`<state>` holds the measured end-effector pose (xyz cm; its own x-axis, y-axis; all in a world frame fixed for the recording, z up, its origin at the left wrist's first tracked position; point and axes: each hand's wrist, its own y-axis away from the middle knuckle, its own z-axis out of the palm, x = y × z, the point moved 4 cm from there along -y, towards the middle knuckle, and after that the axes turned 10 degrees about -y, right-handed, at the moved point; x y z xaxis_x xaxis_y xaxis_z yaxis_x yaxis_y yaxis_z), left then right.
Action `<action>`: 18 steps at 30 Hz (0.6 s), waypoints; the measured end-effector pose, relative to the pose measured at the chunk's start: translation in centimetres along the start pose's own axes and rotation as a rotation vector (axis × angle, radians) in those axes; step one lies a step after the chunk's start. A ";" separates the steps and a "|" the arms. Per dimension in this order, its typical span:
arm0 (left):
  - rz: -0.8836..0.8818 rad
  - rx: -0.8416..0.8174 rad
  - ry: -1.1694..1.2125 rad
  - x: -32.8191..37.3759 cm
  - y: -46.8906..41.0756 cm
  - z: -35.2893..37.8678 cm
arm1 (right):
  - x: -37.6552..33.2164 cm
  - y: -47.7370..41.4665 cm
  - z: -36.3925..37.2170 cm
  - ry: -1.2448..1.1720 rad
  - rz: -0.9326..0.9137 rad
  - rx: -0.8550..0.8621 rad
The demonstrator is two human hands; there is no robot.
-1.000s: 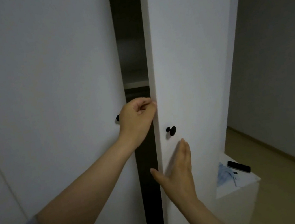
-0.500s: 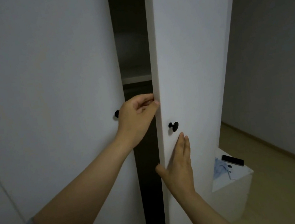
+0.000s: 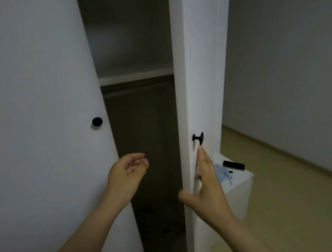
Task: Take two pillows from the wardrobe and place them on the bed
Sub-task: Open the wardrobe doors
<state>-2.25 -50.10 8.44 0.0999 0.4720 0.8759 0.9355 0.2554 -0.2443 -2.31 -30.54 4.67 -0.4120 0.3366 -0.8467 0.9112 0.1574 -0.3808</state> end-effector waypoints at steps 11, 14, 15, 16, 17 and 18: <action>-0.007 -0.286 0.075 0.8 1.2 10.3 | 2.9 3.7 -10.1 -0.180 0.053 0.048; -0.007 -0.320 0.099 1.8 1.6 13.0 | 3.7 4.7 -13.4 -0.166 0.042 0.127; -0.005 -0.328 0.100 2.1 1.6 13.6 | 4.0 4.8 -14.2 -0.160 0.042 0.150; -0.001 -0.340 0.099 2.4 1.8 14.5 | 4.4 5.1 -15.2 -0.151 0.046 0.179; 0.005 -0.352 0.100 2.8 1.9 15.3 | 4.8 5.2 -16.1 -0.131 0.052 0.210; 0.013 -0.359 0.098 3.2 2.1 16.0 | 5.2 5.3 -17.1 -0.108 0.053 0.237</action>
<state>-5.42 -34.49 4.09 0.1285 0.3856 0.9137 0.9915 -0.0706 -0.1097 0.25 -12.06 4.58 -0.3725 0.2353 -0.8977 0.9125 -0.0835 -0.4006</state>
